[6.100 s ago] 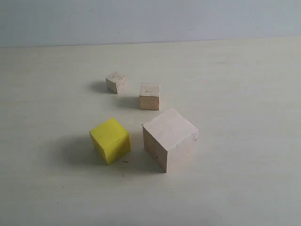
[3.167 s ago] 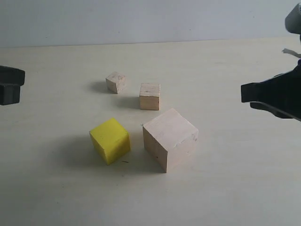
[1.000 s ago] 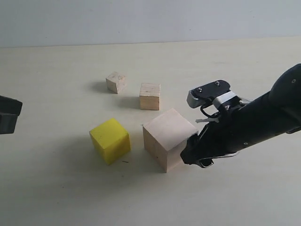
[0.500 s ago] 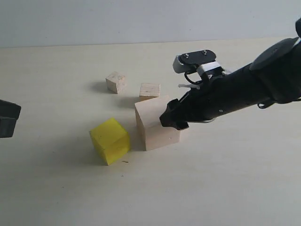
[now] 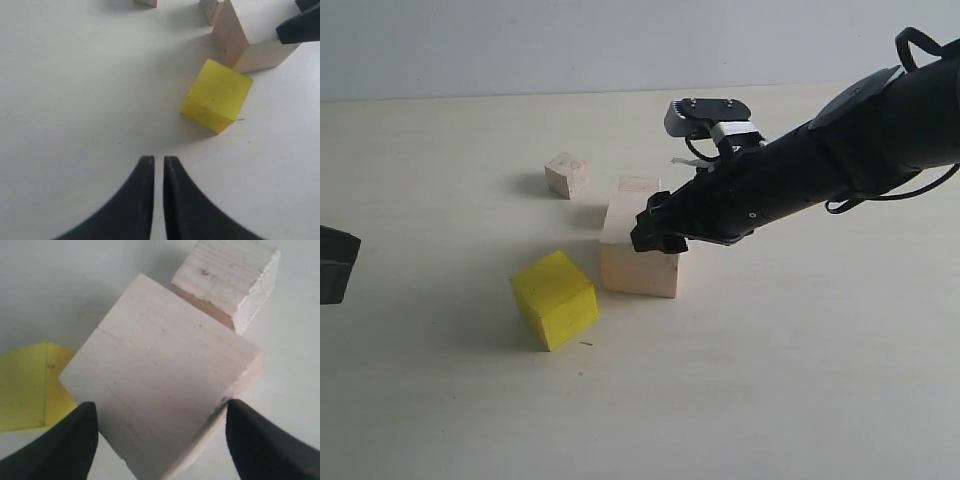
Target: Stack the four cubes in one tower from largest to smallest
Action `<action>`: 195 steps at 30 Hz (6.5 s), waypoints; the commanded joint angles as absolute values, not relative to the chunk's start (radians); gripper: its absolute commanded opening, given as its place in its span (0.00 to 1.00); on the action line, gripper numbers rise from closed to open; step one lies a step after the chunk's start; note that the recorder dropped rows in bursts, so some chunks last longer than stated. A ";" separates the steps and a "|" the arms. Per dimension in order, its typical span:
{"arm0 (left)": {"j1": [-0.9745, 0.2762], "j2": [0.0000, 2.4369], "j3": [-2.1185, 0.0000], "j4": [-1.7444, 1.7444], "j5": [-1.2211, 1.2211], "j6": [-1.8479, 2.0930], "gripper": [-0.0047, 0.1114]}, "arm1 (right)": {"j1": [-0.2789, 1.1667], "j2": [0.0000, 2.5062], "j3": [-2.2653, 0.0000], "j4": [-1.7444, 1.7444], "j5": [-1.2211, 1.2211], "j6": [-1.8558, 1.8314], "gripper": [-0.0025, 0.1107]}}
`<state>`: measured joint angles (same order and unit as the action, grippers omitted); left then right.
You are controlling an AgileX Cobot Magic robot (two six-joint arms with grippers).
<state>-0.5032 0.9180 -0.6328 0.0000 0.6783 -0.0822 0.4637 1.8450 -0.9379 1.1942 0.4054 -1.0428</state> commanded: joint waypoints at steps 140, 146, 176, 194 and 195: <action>-0.508 1.301 -0.659 -0.586 0.464 0.598 0.73 | 0.287 2.388 -2.187 0.200 1.221 0.078 0.02; -0.508 1.301 -0.659 -0.586 0.464 0.595 0.73 | 0.283 2.315 -2.064 0.119 1.221 0.078 0.02; -0.543 1.594 -0.800 -0.594 0.406 0.812 0.73 | 0.283 1.546 -0.913 0.271 0.817 -0.008 0.02; -0.591 1.711 -0.806 -0.587 0.296 0.862 0.73 | 0.285 1.722 -0.913 0.317 0.612 -0.052 0.02; -0.591 1.711 -0.806 -0.587 0.296 0.862 0.73 | 0.285 1.726 -0.913 0.317 0.612 -0.052 0.02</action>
